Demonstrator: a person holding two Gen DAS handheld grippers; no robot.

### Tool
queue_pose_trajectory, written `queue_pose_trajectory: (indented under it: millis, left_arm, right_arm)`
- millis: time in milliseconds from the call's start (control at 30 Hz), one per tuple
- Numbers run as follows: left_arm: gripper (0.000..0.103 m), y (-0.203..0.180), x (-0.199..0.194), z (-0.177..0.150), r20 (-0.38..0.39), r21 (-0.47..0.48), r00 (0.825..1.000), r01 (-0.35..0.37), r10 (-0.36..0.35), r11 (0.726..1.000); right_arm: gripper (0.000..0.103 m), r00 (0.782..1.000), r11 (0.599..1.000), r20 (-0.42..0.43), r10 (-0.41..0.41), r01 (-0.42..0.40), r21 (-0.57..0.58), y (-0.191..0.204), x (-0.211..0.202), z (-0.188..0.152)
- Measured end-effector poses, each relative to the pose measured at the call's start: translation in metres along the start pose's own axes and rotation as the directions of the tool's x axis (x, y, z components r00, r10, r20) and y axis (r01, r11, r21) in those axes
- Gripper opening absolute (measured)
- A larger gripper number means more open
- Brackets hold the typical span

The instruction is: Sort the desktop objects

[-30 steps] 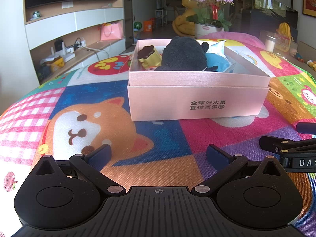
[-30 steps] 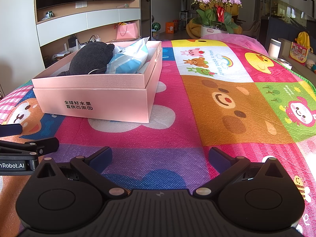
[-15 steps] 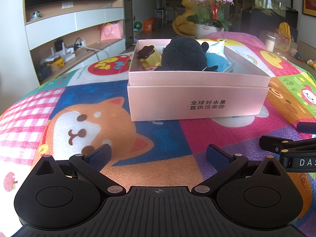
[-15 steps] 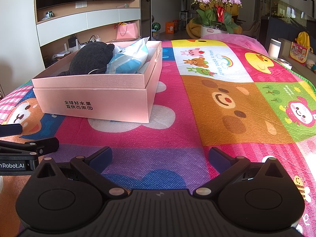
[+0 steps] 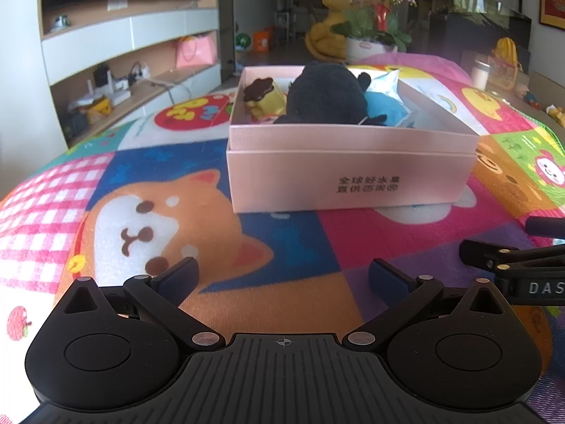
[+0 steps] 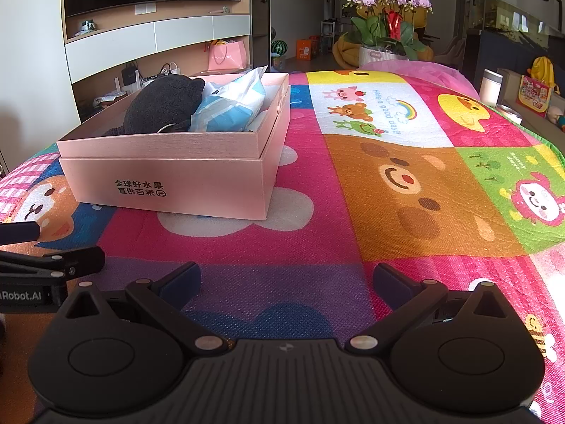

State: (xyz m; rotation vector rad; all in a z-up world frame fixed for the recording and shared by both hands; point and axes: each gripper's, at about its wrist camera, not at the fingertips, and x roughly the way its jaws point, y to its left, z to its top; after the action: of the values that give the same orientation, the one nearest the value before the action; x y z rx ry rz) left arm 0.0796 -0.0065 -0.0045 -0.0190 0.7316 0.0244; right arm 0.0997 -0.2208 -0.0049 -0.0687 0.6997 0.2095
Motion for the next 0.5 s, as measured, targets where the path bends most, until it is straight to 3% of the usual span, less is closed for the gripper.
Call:
queue_pose_trajectory:
  millis: [500]
  left_arm:
    - [0.103, -0.0018, -0.0019, -0.0034, 0.011, -0.015, 1.0, -0.009, 0.009, 1.0]
  right_arm:
    - [0.103, 1.0, 1.0, 0.0, 0.001, -0.001, 0.001, -0.001, 0.0002, 0.0003]
